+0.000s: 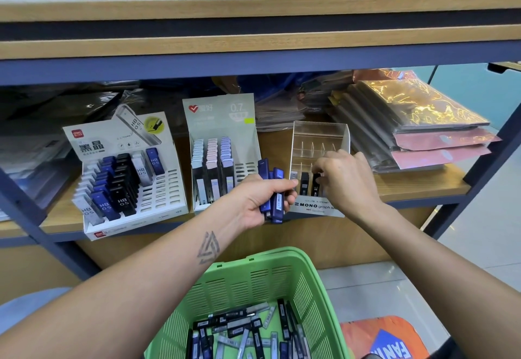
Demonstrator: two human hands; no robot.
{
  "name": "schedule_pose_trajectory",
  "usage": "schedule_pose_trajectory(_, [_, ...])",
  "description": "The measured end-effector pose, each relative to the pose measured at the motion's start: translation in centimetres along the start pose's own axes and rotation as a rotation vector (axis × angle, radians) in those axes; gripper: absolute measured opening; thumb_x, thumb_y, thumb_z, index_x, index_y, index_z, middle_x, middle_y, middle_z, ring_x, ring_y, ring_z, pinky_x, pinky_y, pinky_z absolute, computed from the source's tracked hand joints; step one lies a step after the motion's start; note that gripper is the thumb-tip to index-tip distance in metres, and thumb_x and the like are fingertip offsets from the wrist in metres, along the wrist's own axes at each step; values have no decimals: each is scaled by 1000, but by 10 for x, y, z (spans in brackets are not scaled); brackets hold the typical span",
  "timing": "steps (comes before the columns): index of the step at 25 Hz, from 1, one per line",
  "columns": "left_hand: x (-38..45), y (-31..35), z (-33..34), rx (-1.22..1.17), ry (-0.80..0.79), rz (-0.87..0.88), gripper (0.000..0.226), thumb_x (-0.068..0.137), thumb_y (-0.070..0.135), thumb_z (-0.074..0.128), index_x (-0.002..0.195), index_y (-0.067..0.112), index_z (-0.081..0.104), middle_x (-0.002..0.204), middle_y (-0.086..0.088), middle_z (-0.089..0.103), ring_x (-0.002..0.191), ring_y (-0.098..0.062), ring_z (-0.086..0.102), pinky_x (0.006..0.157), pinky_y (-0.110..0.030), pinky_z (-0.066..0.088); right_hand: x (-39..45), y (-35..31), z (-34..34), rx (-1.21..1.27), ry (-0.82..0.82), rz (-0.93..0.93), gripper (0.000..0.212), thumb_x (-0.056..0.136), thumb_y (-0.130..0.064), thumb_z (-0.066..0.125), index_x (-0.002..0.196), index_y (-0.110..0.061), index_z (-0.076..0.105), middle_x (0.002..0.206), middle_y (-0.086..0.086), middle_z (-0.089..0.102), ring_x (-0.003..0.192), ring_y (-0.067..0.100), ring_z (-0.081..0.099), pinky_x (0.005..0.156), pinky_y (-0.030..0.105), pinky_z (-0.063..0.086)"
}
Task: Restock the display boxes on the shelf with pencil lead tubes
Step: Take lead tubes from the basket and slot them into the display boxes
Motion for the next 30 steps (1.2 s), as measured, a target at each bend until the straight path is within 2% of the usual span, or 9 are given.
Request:
schedule_pose_trajectory(4, [1,-2,2,0,-20,-10,16,84,2,76,97,-1,67,74,-14,67,59,-17,62,53,-23,53,-1,-5,-11,151,7,27,8,90,-15,71,93,-20,76,94,-4,72,91,22,62,74,37,41])
schedule_pose_trajectory(6, [0,-3,4,7,-45,-14,11,84,1,75,91,0,67,72,-14,66,58,-17,61,51,-22,52,0,-9,-16,505,-45,110,8,91,-17,71,96,-18,77,88,-10,71,85,14,64,76,32,50])
schedule_pose_trajectory(9, [-2,-3,9,31,-95,-11,7,85,-2,73,87,3,68,71,-12,64,56,-15,59,49,-20,50,-2,-21,-10,1038,-286,255,11,92,-18,71,100,-14,78,86,-6,74,79,3,66,72,19,52])
schedule_pose_trajectory(12, [-3,-4,12,78,-125,0,12,86,-5,71,89,6,67,69,-11,62,53,-13,57,49,-20,49,-7,-27,-1,1252,-402,346,7,89,-11,76,95,-10,78,81,1,74,73,5,66,68,20,53])
schedule_pose_trajectory(16, [-7,-4,13,79,-144,-18,9,85,4,75,86,8,67,70,-11,63,54,-14,57,48,-20,48,-6,-23,8,1415,-423,512,3,85,0,75,88,-2,74,79,12,71,75,23,66,75,38,54])
schedule_pose_trajectory(20, [-9,-5,12,20,-163,-78,32,72,25,82,94,7,68,74,-14,64,56,-16,58,48,-21,50,-4,-13,3,1497,-378,621,4,89,3,68,92,2,70,77,15,69,66,18,64,64,26,55])
schedule_pose_trajectory(22, [-7,-5,8,6,-153,-84,39,76,31,80,103,8,65,75,-16,63,55,-16,58,47,-22,49,-1,-6,0,1505,-319,630,4,90,3,67,94,3,69,76,14,70,64,17,64,62,26,55])
schedule_pose_trajectory(26, [-9,-7,-2,-35,-110,-116,28,93,37,66,93,9,65,73,-14,62,50,-14,56,43,-21,47,2,-2,1,1482,-262,637,9,92,0,67,99,6,69,79,15,73,62,15,65,60,25,57])
schedule_pose_trajectory(30, [-14,-6,-8,-74,-68,-172,25,101,24,57,90,2,63,69,-15,61,47,-14,54,41,-17,44,7,-7,2,1484,-226,643,7,93,-3,67,96,2,70,71,10,71,61,17,63,60,27,55])
Point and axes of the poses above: each hand's wrist, its own x-axis towards the middle knuckle, its own z-axis out of the palm, y = z × x, the point moved 7 cm from there along x, towards the middle knuckle
